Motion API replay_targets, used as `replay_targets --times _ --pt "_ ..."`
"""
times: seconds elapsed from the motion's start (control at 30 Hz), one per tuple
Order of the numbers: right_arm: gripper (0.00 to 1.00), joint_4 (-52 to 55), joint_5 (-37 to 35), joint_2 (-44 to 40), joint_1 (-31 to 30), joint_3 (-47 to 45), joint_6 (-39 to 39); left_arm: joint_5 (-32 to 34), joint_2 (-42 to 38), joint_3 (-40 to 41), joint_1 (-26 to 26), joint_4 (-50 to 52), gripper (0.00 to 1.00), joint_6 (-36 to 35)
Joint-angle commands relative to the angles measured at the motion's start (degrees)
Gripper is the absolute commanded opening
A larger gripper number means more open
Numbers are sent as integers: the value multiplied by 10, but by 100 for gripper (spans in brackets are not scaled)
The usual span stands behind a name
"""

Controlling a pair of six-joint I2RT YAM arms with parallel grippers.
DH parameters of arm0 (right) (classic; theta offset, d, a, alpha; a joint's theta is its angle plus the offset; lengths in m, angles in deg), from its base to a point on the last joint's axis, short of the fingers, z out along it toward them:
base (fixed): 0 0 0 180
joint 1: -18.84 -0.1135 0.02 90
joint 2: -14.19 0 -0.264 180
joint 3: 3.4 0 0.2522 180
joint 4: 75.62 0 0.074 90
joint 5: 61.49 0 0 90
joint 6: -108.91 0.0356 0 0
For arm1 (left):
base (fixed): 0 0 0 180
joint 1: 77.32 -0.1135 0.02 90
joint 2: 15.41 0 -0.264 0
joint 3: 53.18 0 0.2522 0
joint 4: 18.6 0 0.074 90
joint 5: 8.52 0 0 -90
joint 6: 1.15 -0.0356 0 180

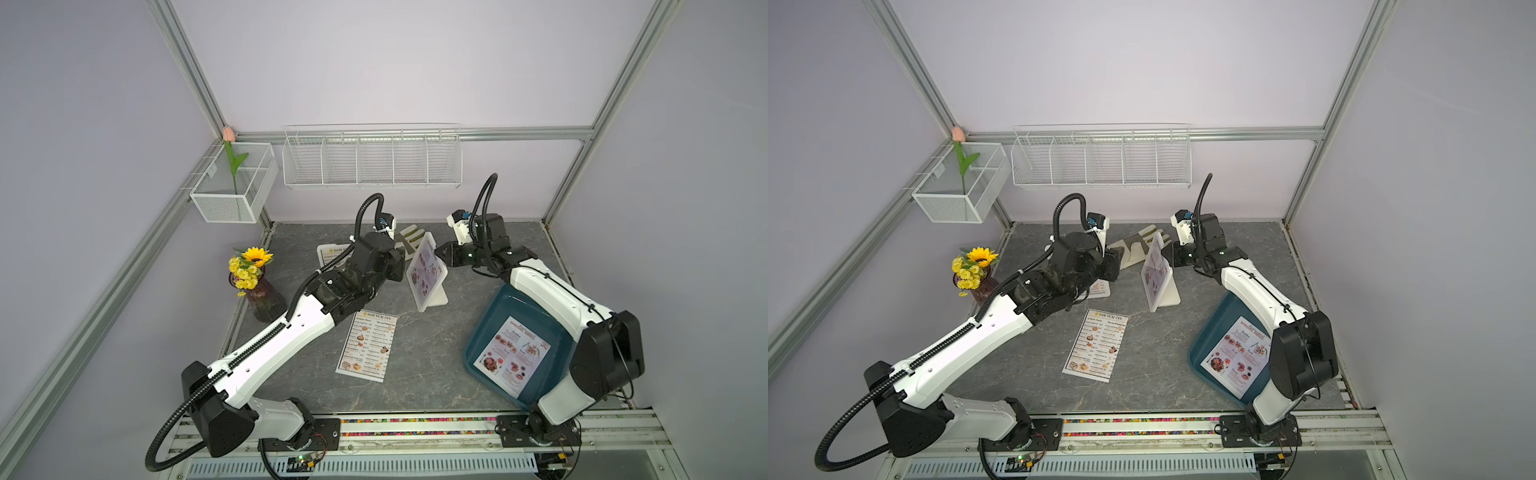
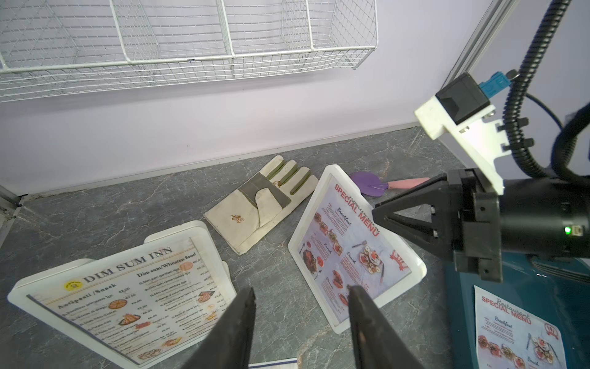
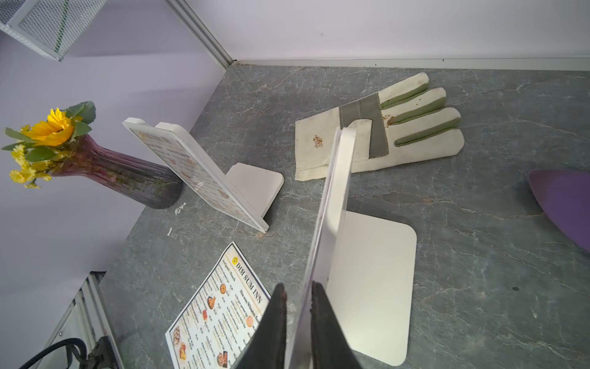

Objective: Replace the menus in the menu holders
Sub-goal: Insert the menu into the menu holder.

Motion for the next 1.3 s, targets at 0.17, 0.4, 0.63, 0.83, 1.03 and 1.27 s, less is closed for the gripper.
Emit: replay_targets --times 0.17,0.4,0.63,0.83,1.03,1.27 --pt "23 33 -11 -45 5 12 -11 5 -7 4 1 -4 50 3" --pt "13 36 10 -37 6 1 -10 5 -10 7 1 -4 50 3" --pt "10 39 24 -35 5 -8 -10 6 -10 8 1 -4 50 3" --pt "9 51 29 -32 5 -12 -13 4 -10 8 1 -4 50 5" --pt "9 53 31 -36 5 -22 -15 3 -10 8 1 -5 50 4" --pt "9 54 33 -50 5 -32 -14 3 -9 5 1 -7 50 4"
